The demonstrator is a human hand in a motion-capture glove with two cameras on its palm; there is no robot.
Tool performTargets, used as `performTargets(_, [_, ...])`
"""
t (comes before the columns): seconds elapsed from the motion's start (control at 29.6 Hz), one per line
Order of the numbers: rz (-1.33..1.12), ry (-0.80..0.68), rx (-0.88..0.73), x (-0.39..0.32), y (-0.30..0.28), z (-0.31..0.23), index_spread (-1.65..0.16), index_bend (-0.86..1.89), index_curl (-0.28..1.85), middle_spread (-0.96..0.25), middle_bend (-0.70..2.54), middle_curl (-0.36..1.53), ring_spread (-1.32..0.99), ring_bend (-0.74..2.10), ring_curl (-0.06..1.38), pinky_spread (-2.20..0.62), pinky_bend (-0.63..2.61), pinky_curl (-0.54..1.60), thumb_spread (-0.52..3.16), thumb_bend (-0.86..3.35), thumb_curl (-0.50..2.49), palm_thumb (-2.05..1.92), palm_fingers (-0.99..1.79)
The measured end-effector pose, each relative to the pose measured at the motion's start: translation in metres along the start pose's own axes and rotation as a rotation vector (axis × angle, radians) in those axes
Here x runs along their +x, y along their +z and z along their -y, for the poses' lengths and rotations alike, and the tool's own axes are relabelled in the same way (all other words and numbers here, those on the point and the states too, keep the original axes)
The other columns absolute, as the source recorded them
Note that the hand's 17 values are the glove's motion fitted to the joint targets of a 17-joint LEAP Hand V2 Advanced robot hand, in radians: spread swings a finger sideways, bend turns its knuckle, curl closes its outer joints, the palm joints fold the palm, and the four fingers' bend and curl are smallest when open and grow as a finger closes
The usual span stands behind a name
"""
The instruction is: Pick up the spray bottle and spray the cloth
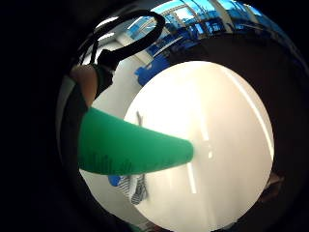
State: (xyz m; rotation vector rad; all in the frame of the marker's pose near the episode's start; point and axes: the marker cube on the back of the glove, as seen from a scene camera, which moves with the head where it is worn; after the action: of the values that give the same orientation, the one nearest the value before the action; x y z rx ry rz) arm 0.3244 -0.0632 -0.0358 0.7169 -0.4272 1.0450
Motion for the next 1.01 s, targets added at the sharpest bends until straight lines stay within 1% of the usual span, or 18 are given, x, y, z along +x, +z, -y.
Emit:
performTargets(0.2, [0.071,0.012,-0.069,-0.001,0.002,0.006,-0.33,0.37,0.18,-0.21,0.52,0.42,-0.19,0.63,0.37,0.04,0.21,0.32,0.88,-0.02,0.45,0.92,0.95])
performTargets(0.37, [0.159,0.01,-0.148,0.003,0.009,0.01,-0.32,0.4,0.26,-0.22,0.45,0.41,-0.19,0.56,0.36,0.03,0.16,0.31,0.82,-0.01,0.48,0.95,0.99])
performTargets(0.57, [0.21,-0.042,-0.217,0.009,0.018,0.013,-0.31,0.42,0.32,-0.23,0.4,0.41,-0.19,0.5,0.35,0.03,0.14,0.29,0.72,-0.03,0.52,0.95,1.04])
performTargets(0.85, [0.244,-0.159,-0.166,-0.006,0.014,0.02,-0.3,0.36,0.36,-0.23,0.39,0.43,-0.19,0.52,0.37,-0.01,0.19,0.29,0.65,-0.03,0.56,0.94,1.17])
performTargets(1.01, [0.277,-0.235,-0.086,-0.017,0.013,0.02,-0.3,0.26,0.37,-0.24,0.34,0.43,-0.19,0.55,0.39,-0.12,0.36,0.34,0.62,-0.03,0.58,0.92,1.31])
